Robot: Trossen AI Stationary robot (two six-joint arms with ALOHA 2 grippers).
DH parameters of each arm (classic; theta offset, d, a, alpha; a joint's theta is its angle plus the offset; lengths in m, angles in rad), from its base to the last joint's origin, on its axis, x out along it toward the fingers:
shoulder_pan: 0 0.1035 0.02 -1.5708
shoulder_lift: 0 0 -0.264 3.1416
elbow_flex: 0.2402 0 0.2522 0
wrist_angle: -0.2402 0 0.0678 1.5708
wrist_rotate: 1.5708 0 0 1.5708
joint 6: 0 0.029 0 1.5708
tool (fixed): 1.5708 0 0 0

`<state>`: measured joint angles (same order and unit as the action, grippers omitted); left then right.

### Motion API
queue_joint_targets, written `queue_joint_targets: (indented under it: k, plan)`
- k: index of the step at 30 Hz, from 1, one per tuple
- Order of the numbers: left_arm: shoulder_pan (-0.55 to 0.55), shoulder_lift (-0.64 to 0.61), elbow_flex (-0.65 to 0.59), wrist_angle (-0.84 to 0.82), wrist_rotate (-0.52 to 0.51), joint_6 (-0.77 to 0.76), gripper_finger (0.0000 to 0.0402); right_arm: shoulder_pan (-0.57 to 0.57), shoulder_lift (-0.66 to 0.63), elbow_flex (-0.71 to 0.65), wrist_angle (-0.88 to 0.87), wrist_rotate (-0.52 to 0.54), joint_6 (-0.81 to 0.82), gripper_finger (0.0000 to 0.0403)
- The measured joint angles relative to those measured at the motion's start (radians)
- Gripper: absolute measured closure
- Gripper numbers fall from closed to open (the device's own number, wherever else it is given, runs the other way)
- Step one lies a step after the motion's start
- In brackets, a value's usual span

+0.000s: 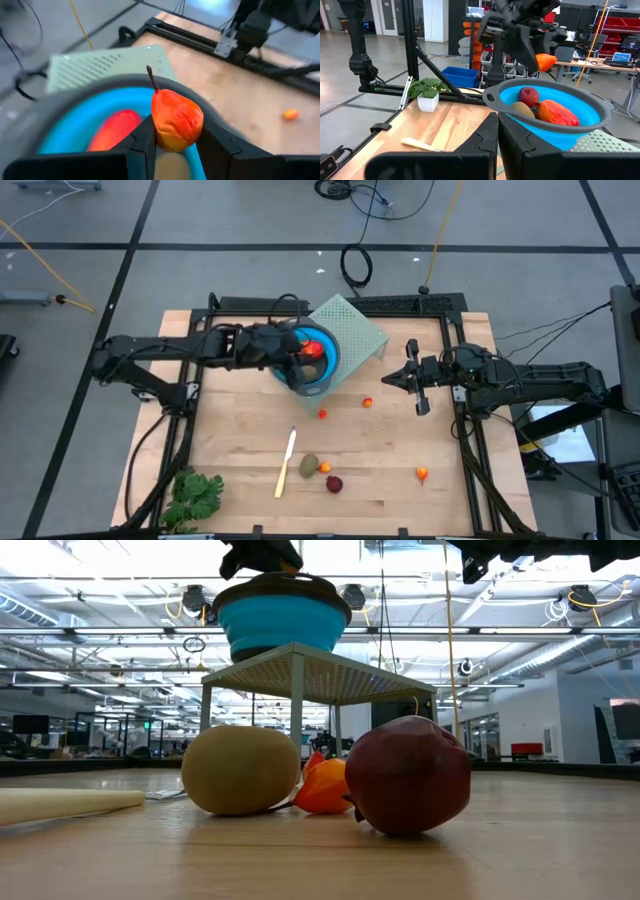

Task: Pick & Place Fruit
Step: Put the peach into the blue strainer bowl

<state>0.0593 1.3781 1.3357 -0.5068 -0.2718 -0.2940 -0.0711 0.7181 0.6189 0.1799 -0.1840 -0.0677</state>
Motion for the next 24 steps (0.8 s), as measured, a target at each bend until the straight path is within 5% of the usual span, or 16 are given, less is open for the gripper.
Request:
queue_joint_targets:
  k: [8,24]
  plan:
    - [0.031,0.0,0.001,-0.117,-0.13,0.258,0.0293,0.0,0.0,0.0,-0.044,0.0,0.0,0.0399]
    - [0.076,0.0,0.001,-0.262,-0.061,0.229,0.0293,0.0,0.0,0.0,-0.042,0.002,-0.008,0.0399]
